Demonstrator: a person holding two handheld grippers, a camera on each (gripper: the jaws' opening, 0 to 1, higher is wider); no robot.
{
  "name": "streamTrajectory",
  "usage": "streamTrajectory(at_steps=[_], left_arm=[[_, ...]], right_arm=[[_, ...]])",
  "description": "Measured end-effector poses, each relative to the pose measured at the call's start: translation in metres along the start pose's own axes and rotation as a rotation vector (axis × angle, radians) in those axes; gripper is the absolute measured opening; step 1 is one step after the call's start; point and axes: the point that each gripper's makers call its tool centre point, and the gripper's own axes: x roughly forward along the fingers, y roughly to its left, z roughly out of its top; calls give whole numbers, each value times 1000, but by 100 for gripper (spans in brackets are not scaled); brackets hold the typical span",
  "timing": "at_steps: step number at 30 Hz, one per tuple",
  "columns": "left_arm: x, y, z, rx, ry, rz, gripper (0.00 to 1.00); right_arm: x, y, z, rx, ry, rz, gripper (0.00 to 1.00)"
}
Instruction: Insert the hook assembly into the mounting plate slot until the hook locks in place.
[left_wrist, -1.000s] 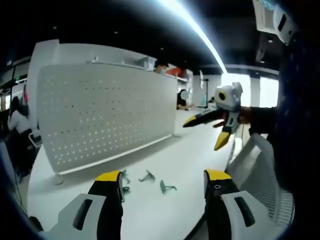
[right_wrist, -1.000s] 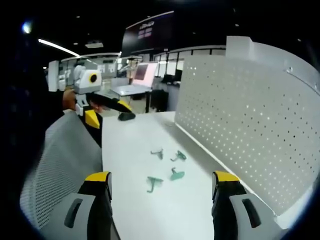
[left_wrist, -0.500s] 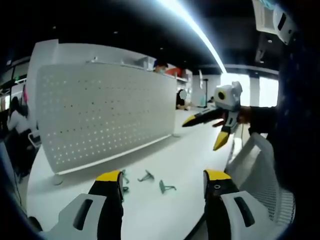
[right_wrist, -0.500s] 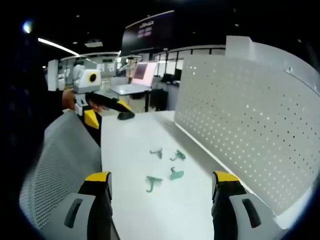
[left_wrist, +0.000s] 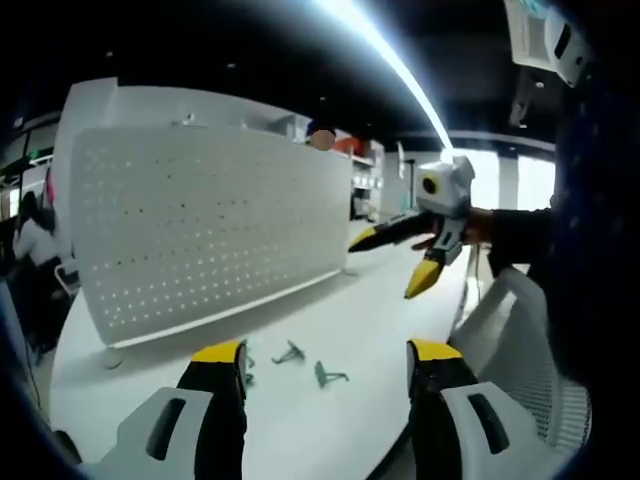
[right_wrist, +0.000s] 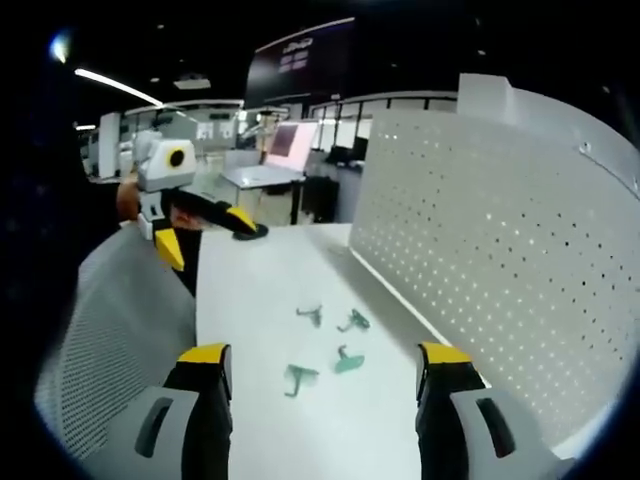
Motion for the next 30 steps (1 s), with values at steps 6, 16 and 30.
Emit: streamTrajectory(at_steps=[6,16,30], left_arm=[[1,-1,1,5,-1,3,66],[-3,-3,5,16,-11,21,66],[-1,-4,2,19,-7,35,66]], right_arm=[[21,0,11,-26,8,31,67],[60,4,19,-45,19,84,57],[109,0,18,-9,49,103,47]])
